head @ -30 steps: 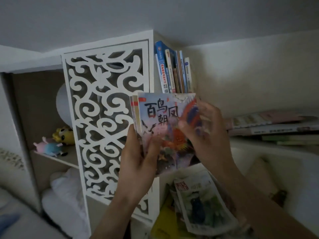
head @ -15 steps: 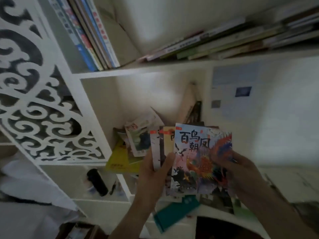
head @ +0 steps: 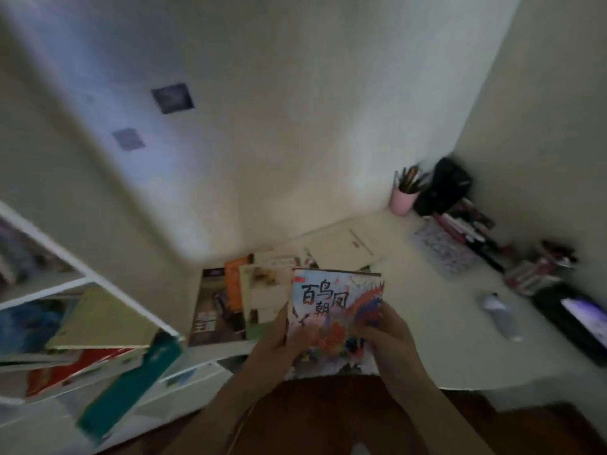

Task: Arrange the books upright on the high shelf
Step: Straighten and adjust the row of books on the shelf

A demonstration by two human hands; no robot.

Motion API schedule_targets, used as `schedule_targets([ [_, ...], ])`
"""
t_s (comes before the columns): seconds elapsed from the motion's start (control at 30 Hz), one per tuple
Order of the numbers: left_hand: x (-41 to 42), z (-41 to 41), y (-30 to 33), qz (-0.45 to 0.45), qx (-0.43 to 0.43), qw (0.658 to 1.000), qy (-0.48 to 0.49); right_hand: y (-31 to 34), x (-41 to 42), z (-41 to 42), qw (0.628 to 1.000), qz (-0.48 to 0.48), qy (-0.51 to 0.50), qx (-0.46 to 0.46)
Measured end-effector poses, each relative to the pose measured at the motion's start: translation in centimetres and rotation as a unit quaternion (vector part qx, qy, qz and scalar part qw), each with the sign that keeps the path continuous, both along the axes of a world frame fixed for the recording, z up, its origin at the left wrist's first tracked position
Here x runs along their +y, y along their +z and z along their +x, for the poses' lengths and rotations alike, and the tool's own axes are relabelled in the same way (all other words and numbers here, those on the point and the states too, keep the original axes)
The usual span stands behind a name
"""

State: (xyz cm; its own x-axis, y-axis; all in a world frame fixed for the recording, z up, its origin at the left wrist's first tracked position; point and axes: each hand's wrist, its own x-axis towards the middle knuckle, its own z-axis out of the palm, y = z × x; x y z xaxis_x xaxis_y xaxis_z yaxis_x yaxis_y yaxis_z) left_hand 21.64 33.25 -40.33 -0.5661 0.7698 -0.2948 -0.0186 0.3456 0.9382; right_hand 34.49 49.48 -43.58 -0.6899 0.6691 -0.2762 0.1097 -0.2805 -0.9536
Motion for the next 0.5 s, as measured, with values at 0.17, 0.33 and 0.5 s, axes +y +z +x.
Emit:
schedule_targets([
  [0.17,12.8,3.8,-8.9,-0.077,0.159,0.983,-0.056,-5.8,10.6,6.1,0.993,0.049,-0.097,-0.037],
  [0.33,20.4,6.8,-17.0,-0.105,0.169,0.978,-0.069,-11.5,16.8,8.8,0.99,0.043,-0.11,-0.079],
  [0.5,22.1,7.8,-22.2,-0.15,0.05,0.987,-0.039,-17.7,18.2,9.7,0.981,0.021,-0.085,-0.175],
])
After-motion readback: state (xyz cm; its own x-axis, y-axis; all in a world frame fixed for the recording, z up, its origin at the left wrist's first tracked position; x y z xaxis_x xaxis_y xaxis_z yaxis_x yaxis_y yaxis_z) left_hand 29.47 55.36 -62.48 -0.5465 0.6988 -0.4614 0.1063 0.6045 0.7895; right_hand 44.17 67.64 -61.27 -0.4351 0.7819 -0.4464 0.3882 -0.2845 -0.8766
